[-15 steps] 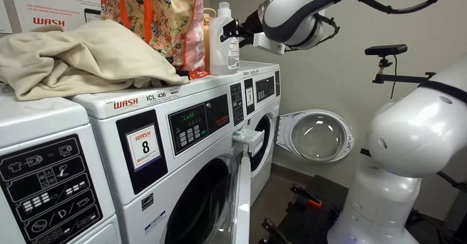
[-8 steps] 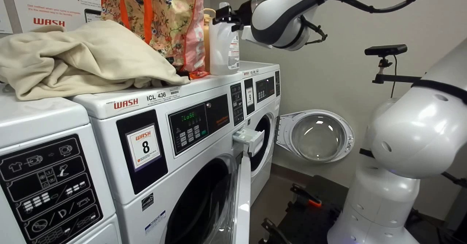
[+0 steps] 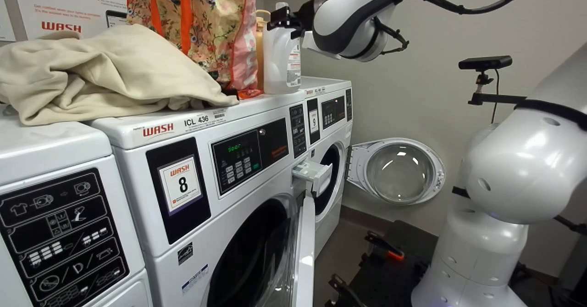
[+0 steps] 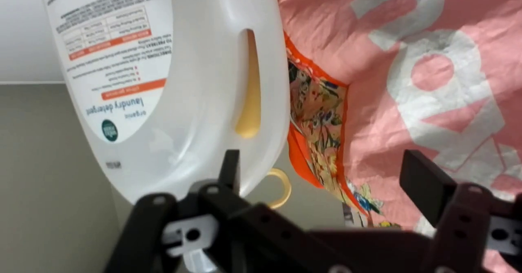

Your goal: Move the white bottle to the left

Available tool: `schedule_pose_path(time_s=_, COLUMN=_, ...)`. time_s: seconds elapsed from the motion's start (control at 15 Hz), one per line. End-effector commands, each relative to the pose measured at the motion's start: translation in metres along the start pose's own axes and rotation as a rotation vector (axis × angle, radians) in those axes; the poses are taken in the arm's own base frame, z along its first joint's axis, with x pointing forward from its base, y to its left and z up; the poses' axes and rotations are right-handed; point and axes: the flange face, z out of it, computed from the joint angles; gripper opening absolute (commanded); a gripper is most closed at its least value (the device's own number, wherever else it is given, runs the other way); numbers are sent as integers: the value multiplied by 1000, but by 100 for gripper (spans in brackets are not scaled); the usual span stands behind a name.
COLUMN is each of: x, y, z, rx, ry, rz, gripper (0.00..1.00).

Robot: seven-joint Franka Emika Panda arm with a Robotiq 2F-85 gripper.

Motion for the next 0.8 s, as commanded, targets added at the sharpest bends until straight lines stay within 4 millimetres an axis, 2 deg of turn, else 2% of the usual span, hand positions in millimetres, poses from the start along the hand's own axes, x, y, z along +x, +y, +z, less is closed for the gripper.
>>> schedule_pose_path(time_s=0.0, x=-21, y=1, z=26, rx=-19, ry=-63, rz=32, gripper=100)
schedule_pose_path(time_s=0.2, x=-29, y=0, z=44, rx=-21, ry=-90, rz=32, gripper=100)
schedule_pose_path(time_s=0.73, x=-14, y=-11, z=73, rx=-11, ry=-77, rz=22, gripper=100)
